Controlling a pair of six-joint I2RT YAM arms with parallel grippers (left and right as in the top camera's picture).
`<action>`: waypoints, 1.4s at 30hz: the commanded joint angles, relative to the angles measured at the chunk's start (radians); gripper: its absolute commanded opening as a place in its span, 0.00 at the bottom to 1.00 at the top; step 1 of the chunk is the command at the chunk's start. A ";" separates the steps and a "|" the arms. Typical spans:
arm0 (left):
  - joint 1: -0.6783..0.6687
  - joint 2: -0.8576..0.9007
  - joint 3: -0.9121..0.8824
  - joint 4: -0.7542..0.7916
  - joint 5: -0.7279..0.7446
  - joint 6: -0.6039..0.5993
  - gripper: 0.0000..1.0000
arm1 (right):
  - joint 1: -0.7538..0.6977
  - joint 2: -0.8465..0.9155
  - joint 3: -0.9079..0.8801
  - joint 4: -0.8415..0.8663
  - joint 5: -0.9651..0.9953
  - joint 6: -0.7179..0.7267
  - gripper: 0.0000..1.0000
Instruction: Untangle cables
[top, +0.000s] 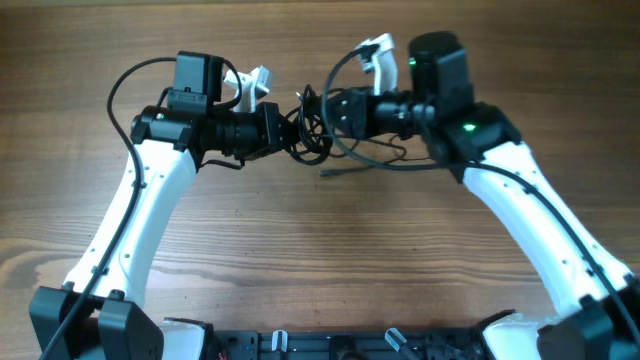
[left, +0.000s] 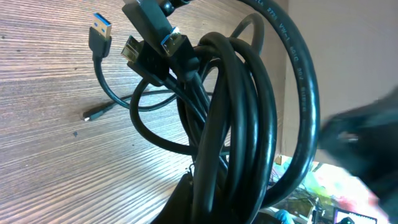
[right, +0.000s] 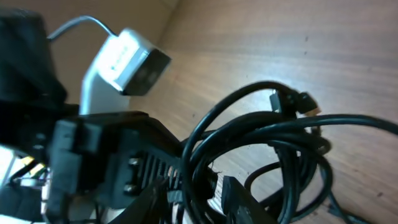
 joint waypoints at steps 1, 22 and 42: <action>-0.003 -0.017 0.004 0.007 0.041 -0.010 0.04 | 0.036 0.054 0.022 0.024 0.021 0.036 0.30; 0.005 -0.017 0.004 0.002 -0.190 -0.072 0.04 | -0.060 0.040 0.022 0.000 0.092 0.093 0.04; 0.007 -0.017 0.004 -0.012 -0.322 -0.090 0.04 | -0.324 -0.215 0.008 -0.138 -0.103 0.002 0.04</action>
